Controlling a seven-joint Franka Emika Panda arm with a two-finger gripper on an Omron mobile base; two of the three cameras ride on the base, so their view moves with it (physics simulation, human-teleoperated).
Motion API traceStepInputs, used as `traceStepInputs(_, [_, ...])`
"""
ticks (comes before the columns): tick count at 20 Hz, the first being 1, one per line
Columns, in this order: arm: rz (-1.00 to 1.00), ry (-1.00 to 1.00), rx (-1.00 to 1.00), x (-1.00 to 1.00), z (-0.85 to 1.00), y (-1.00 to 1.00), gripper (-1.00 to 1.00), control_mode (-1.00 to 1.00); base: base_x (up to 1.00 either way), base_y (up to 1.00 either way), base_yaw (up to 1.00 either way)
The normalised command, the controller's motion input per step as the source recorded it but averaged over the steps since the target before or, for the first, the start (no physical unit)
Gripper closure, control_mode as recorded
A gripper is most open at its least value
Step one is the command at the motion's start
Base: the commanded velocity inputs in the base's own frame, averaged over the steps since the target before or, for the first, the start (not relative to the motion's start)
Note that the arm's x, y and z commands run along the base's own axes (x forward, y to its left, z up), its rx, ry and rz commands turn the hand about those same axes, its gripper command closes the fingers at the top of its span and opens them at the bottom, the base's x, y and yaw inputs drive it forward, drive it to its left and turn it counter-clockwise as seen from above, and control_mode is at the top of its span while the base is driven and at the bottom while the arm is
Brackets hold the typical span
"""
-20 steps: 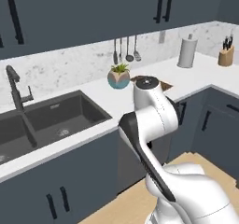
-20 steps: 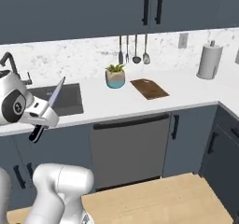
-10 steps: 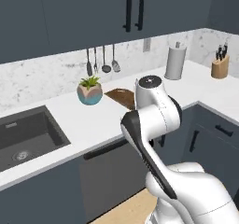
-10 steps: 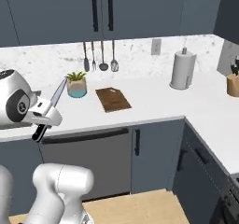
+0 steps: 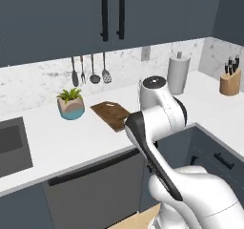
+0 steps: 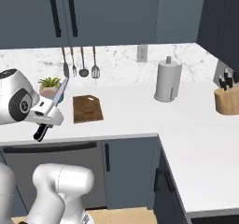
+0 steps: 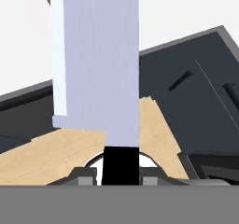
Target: Pick up the knife from the drawer and place it on the cutting board. Then place the meat from the plate to the cutting board.
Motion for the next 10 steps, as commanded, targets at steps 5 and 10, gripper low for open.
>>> traceStepInputs(5, [0.00,0.00,0.00,0.00,0.00,0.00,1.00,1.00,0.41,-0.04,0.25])
traceStepInputs(10, [0.20,0.01,0.02,0.87,-0.14,-0.09,1.00,-1.00,0.00,0.00,0.00])
